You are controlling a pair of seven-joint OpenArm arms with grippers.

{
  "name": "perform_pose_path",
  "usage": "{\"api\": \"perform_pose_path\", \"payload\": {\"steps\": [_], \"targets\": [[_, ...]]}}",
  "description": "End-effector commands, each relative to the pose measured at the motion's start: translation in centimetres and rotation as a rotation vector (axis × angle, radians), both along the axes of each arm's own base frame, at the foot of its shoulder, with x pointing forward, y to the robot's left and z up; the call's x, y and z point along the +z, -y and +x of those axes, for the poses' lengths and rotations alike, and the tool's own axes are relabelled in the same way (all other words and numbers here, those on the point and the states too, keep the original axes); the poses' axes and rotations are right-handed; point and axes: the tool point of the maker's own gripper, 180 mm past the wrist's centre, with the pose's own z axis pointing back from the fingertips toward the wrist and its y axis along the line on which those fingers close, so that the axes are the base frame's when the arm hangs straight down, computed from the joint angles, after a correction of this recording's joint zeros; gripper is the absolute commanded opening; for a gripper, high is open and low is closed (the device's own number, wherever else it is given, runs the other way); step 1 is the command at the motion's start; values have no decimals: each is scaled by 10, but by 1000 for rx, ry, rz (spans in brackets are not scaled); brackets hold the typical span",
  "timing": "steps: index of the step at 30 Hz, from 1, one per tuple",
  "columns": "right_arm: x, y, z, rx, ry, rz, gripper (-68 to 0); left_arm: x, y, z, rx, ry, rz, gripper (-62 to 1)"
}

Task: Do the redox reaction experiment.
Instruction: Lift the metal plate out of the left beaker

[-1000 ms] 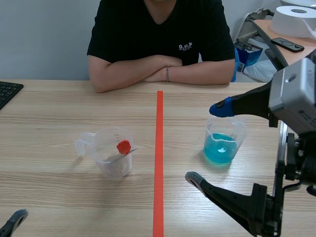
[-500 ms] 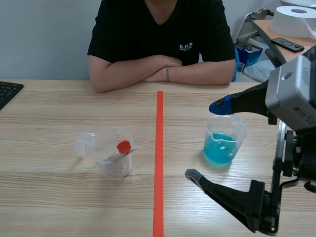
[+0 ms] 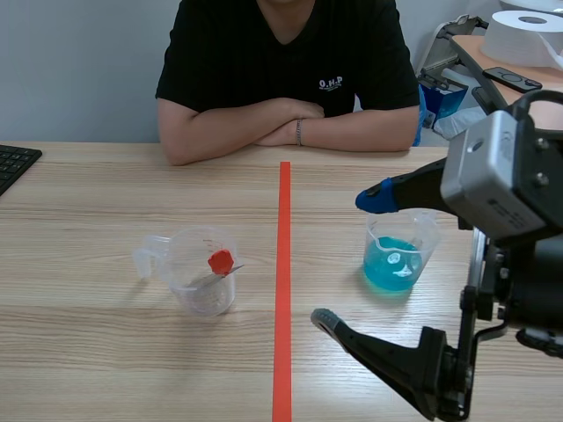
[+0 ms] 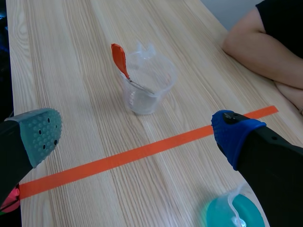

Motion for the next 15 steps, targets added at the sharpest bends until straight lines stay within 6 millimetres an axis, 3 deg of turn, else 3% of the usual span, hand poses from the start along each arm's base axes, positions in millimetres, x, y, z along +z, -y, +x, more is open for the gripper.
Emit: {"api": "perform_pose_path", "payload": {"steps": [1, 7, 15], "targets": [[3, -1, 8, -3, 13, 24, 4, 5, 2, 4, -1, 22, -11, -573], [-4, -13, 30, -17, 6, 71, 4, 5, 2, 5, -3, 24, -12, -573], [-12, -54, 42, 70, 34, 75, 4, 5, 2, 5, -3, 23, -12, -573]]}}
